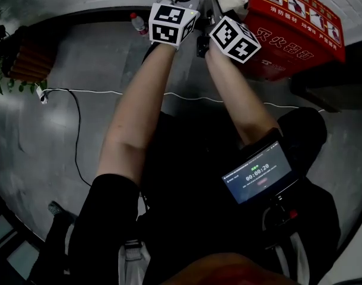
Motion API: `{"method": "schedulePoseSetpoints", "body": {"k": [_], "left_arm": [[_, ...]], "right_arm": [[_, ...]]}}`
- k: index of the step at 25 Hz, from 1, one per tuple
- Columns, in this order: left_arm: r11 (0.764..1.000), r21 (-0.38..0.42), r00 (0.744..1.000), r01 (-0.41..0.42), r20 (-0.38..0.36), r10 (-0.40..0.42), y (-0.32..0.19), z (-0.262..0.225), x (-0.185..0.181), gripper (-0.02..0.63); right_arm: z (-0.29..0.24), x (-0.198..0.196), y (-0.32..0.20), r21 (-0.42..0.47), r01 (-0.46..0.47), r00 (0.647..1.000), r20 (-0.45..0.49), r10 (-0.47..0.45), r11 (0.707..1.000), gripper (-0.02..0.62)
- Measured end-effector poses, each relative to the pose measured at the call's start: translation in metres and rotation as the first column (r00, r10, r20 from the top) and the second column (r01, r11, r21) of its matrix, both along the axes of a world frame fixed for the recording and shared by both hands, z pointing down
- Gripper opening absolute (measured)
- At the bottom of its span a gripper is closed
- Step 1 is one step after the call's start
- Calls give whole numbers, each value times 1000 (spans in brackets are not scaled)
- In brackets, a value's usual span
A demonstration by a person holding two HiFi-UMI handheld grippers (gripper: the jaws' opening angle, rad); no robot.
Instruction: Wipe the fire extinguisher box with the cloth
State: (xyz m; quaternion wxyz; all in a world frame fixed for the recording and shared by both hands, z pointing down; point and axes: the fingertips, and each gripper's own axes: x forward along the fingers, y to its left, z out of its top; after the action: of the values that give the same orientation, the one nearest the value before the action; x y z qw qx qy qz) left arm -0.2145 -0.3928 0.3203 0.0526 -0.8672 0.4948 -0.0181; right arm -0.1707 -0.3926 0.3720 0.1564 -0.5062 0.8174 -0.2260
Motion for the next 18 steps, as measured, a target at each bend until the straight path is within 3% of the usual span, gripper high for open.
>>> {"method": "schedulePoseSetpoints", "body": {"k": [8, 13, 18], "left_arm": [[998, 7, 996, -69, -58, 69, -17, -1, 1, 3], [994, 25, 994, -103, 26, 102, -24, 8, 7, 3], [989, -5, 989, -147, 8, 147, -23, 14, 12, 3]], "right_arm": [[14, 23, -29, -85, -144, 978, 139, 155, 986, 101], [33, 48, -35, -185, -212, 916, 305, 261, 960, 100], [47, 71, -39, -230, -263, 849, 407, 338, 937, 98]]}}
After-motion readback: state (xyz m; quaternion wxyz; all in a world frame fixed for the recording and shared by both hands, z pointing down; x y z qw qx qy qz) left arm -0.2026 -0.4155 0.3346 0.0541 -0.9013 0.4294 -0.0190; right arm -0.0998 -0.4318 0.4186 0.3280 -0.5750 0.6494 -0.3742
